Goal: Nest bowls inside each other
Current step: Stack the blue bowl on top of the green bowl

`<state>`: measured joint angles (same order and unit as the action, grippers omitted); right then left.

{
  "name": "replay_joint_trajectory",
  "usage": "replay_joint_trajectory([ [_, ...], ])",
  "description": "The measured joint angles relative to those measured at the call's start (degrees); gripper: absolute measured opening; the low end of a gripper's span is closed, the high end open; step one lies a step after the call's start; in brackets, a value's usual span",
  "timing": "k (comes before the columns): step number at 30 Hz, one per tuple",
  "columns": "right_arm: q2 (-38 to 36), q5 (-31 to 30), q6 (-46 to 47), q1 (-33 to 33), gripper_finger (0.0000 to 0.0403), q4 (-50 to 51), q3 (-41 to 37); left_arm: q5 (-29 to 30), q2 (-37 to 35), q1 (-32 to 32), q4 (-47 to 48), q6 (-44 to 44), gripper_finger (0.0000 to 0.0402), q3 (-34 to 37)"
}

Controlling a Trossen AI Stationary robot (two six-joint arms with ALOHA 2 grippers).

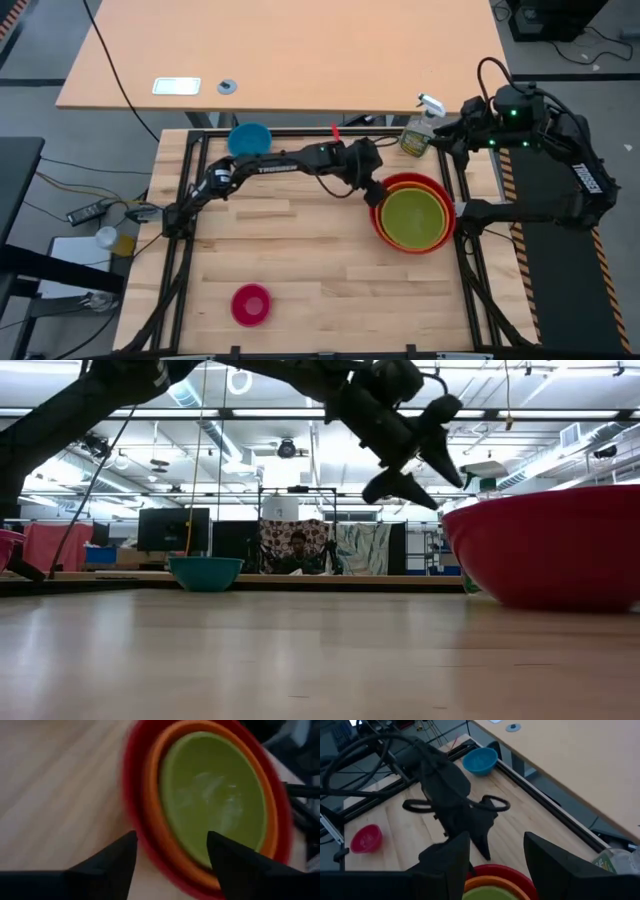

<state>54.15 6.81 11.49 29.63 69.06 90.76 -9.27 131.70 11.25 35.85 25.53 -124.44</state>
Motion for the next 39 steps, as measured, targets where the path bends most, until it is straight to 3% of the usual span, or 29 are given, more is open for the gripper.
replay_joint_trajectory([
  [4,-0.1,-0.3,-0.1,0.0,0.0193,0.0,0.0,1.9,-2.5,0.3,5.1,-6.9,0.0246,0.1],
  [9,-0.5,-0.8,-0.1,0.0,0.0193,0.2,-1.2,5.3,-7.8,-0.4,5.6,-15.1,0.0202,4.7],
  [12,-1.1,-0.8,0.2,0.0,0.0193,0.0,-3.2,9.0,-13.7,0.3,4.0,-17.4,0.0174,14.4],
  [16,-1.7,-0.8,0.8,0.0,0.0193,-0.4,-6.6,12.0,-25.9,1.7,-1.2,-16.0,0.015,33.6],
  [20,-1.9,-0.5,1.0,-0.1,0.0193,-2.3,-9.5,22.0,-38.7,4.3,-0.4,-13.0,0.0145,49.6],
  [23,-1.8,0.6,1.0,-0.4,0.0193,-5.8,-11.1,31.6,-45.8,6.6,2.4,-13.3,0.0151,58.0],
  [26,-1.3,0.7,1.0,-1.1,0.0193,-9.5,-12.3,34.8,-50.5,9.7,4.1,-17.1,0.017,62.7],
  [33,1.3,0.7,2.1,-3.1,0.0193,-15.3,-14.4,35.2,-49.3,18.5,7.0,-26.1,0.0244,64.7],
  [39,5.2,0.7,2.1,-6.2,0.0193,-16.4,-14.4,35.1,-44.7,23.0,8.2,-31.5,0.026,64.7],
])
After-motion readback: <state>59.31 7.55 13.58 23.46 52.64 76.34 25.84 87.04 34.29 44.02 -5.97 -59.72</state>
